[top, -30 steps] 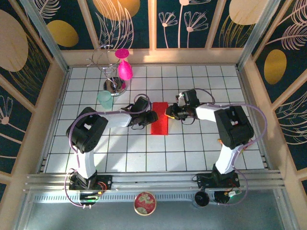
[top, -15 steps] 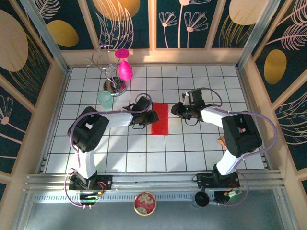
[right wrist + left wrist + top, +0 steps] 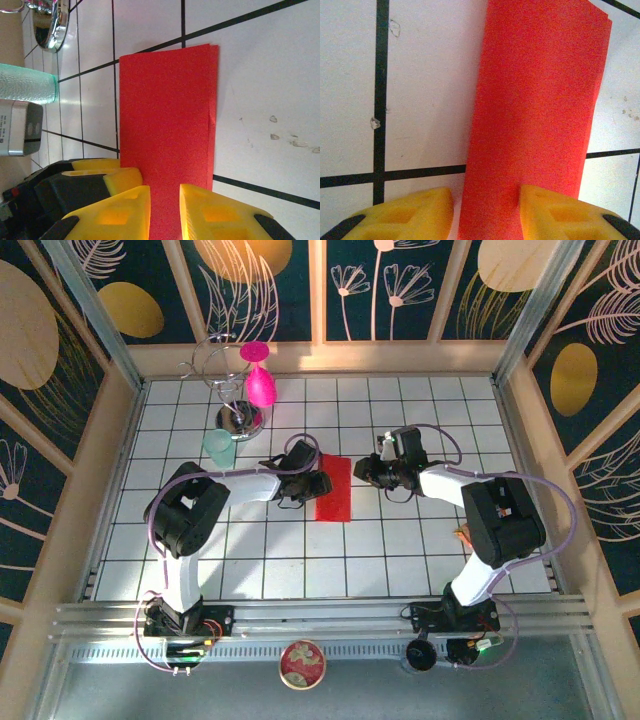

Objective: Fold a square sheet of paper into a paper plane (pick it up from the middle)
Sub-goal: Hold the square sheet of paper at the center of the table.

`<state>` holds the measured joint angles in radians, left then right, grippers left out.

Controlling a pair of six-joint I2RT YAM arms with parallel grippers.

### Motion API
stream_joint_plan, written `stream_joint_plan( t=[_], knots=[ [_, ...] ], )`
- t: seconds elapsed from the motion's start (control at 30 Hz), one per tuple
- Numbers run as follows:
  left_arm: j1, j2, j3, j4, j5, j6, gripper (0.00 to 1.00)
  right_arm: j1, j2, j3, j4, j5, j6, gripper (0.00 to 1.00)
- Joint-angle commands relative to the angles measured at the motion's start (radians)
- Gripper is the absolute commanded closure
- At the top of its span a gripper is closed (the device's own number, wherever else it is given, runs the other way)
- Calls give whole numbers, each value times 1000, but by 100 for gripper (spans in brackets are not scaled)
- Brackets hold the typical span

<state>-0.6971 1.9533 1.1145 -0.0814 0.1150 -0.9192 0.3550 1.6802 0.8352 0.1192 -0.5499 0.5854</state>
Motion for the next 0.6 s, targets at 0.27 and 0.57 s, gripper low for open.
stream_joint_plan(
  t=[0.27,0.57],
  knots=[
    [-28,218,-46,-43,-6,42,57,22,36,-5,39,-33,7,79],
    [-31,240,-45,-49,-12,51,55,56,80,23,32,-39,7,82]
  ],
)
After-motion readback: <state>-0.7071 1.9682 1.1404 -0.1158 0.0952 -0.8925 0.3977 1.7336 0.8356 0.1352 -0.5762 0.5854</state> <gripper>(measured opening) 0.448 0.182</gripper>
